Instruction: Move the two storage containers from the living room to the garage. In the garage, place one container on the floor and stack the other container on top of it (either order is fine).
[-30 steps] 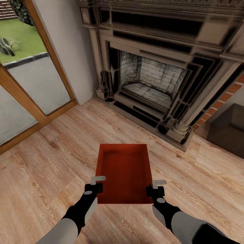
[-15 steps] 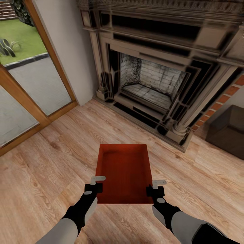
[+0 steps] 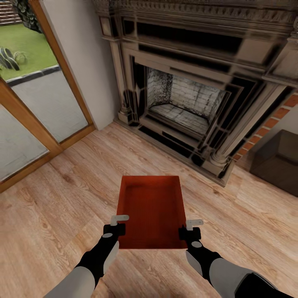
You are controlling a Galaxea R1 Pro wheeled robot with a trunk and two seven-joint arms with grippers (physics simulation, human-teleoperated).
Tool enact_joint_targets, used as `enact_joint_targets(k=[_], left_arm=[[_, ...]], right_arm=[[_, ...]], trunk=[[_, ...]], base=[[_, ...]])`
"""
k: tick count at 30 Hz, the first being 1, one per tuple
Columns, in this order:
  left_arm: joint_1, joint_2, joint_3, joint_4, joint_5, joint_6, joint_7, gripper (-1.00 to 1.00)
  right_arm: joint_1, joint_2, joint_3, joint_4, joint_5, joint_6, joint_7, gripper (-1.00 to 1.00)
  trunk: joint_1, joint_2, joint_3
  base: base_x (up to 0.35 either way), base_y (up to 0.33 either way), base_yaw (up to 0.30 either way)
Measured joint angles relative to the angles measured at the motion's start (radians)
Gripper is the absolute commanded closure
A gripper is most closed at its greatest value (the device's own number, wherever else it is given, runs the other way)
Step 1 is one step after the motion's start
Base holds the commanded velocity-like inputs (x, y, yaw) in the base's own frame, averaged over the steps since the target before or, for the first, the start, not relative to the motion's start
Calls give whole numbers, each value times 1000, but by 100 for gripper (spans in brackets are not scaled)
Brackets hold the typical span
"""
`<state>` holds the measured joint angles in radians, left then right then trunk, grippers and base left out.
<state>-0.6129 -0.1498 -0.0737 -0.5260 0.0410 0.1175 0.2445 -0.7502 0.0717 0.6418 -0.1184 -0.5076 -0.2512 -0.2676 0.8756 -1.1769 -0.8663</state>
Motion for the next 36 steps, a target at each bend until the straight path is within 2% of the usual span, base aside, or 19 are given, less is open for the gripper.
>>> enact_joint_targets(k=[11,23,28,36], left_arm=[[0,2,-5,-2,3,0,0,100],[0,10,-32,-5,31,1,3,100],[0,19,-58,-2,53,2,3,100],[2,24,-67,0,65,3,2,100]], right_arm=[[0,1,1,0,-3,-3,1,100],[0,0,4,1,-9,-5,3,100],[9,1,-2,-4,-9,-6,0,100],[9,6,4,4,-15,-9,-2,100]], trunk=[[-42,77,34],[-88,161,72],[-88,161,72],[-88,161,72]], base=[[0,0,0],[0,0,0],[0,0,0],[0,0,0]])
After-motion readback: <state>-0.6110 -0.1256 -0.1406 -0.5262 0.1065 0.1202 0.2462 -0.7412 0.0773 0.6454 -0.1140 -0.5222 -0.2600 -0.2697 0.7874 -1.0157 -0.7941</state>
